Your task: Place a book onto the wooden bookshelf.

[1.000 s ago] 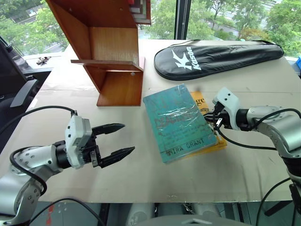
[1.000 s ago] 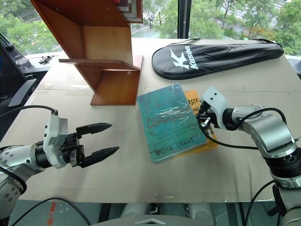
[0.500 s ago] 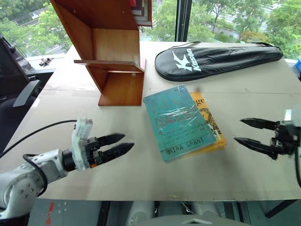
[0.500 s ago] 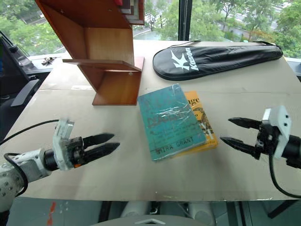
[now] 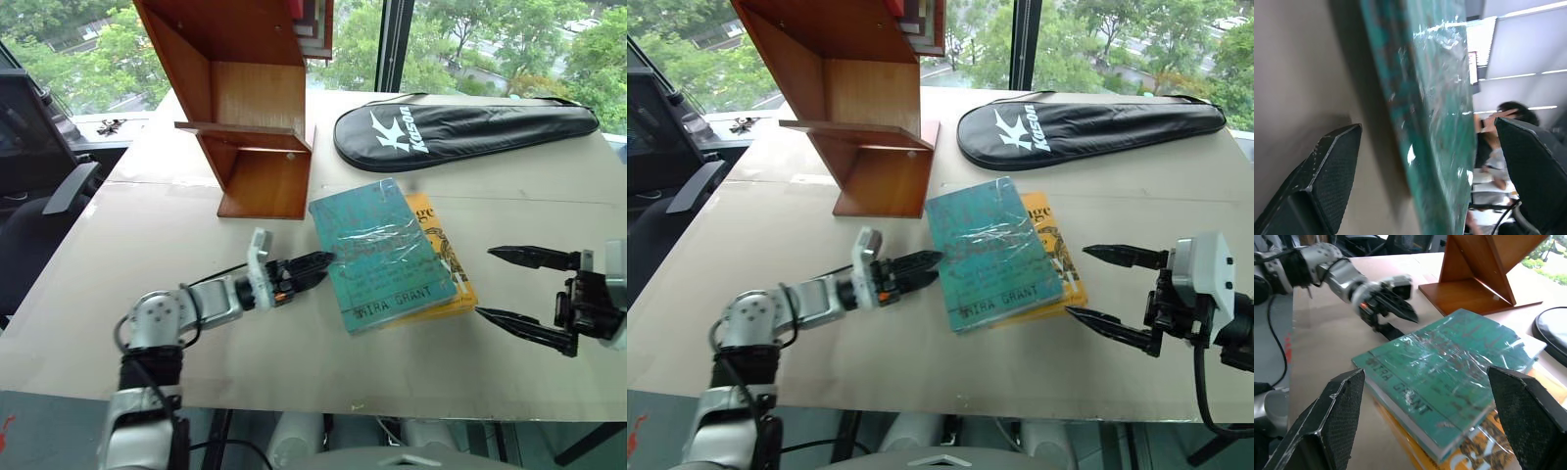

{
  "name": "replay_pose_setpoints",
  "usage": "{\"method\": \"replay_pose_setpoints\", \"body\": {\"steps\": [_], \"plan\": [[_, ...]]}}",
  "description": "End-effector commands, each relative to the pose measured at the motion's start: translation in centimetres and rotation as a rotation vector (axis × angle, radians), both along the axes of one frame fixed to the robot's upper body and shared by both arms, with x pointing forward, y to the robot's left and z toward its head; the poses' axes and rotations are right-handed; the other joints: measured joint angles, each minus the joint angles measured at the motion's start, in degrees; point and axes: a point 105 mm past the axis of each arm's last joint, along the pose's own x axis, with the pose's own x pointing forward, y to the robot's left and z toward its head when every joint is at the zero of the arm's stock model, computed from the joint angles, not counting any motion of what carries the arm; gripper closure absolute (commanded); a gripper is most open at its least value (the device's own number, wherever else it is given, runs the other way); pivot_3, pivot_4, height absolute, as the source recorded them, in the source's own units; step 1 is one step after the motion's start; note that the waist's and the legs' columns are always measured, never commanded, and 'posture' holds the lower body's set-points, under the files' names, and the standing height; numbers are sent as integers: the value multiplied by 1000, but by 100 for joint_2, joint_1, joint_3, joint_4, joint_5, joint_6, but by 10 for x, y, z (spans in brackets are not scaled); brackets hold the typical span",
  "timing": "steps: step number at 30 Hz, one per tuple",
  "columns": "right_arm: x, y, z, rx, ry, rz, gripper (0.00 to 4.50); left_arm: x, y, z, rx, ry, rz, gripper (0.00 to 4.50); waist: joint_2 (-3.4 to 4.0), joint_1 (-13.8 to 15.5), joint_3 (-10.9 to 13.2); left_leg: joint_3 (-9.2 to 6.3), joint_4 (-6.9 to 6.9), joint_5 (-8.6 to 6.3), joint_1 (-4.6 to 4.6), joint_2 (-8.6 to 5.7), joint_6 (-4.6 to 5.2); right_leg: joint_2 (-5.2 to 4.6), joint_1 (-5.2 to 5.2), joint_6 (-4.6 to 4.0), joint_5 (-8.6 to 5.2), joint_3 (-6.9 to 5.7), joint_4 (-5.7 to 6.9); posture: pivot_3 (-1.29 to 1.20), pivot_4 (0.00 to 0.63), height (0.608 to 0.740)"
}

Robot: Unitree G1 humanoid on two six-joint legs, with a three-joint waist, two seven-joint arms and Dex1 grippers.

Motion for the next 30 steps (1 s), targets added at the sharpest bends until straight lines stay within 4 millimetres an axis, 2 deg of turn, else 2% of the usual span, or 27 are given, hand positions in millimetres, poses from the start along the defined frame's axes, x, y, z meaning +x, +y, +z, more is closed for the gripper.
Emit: {"method": "replay_pose_setpoints", "body": {"steps": [1,3,4,5,7,9,12,14,17,20,24,27,29,30], "plan": [[-3,7,2,-6,-28,14,568,-1,-22,-15,3,58,-54,0,1,3,-2,1,1,0,0,-1,0,-1,0,0,0,0,0,0,150,740],[-4,10,2,-1,-29,15,568,-2,-28,-16,-20,64,-80,0,1,4,-3,0,1,1,-1,-3,-1,-2,1,0,0,0,-1,0,150,740],[-4,12,2,1,-31,15,530,-3,-29,-15,-31,64,-90,523,1,-4,-3,0,1,0,-1,-3,0,-2,1,0,0,0,-1,0,150,740],[-4,12,3,4,-33,13,530,-5,-30,-16,-37,65,-98,726,1,-20,-3,0,1,0,-1,-3,0,-2,1,0,0,0,-1,0,150,740],[-4,13,3,11,-36,10,530,-8,-30,-16,-42,64,-107,1579,1,-37,-3,-1,0,-1,-2,-2,1,-1,0,0,-1,-1,-1,0,150,740],[-3,16,4,27,-42,9,530,-10,-25,-16,-43,59,-106,2562,2,-40,-3,-1,0,-1,-1,-1,2,-2,0,0,-1,0,-1,0,150,740],[1,19,5,45,-48,7,530,-14,-16,-3,-67,2,-90,3865,1,-46,-3,-1,0,-3,-1,1,5,-3,-1,0,-1,0,-2,0,150,740],[4,18,4,58,-49,4,530,-19,-8,7,-78,-43,-81,4448,0,-54,-3,-3,0,-3,-2,1,5,-4,-1,0,-1,-1,-4,0,150,740],[8,22,7,83,-56,19,530,-32,9,31,-47,-167,-71,4448,-7,-59,1,-2,-3,-1,-10,7,-1,-4,-16,0,-1,1,-3,0,150,740],[19,15,9,108,-69,0,530,-63,26,76,186,-504,-106,4448,-25,-77,13,-4,-5,0,-30,9,-5,-5,-39,-2,-1,0,2,0,150,740],[36,-1,19,162,-111,-78,530,-80,33,132,604,-1055,-150,4448,-11,-19,15,2,-19,4,-37,7,-16,-18,-49,-25,-12,1,-15,0,150,740],[48,-12,30,219,-145,-114,530,-71,35,184,755,-1339,-94,4448,14,66,17,12,-33,4,-30,-15,-12,-40,-39,-29,-14,2,-30,0,150,740],[53,-13,31,227,-147,-115,530,-65,37,207,821,-1441,-72,4448,14,77,17,9,-33,5,-37,-15,-10,-35,-42,-29,-13,-3,-32,0,150,740],[56,-13,29,224,-142,-109,530,-62,37,223,922,-1536,-67,4448,9,79,19,10,-33,5,-34,-15,-9,-32,-41,-28,-13,-2,-31,0,150,740]]}}
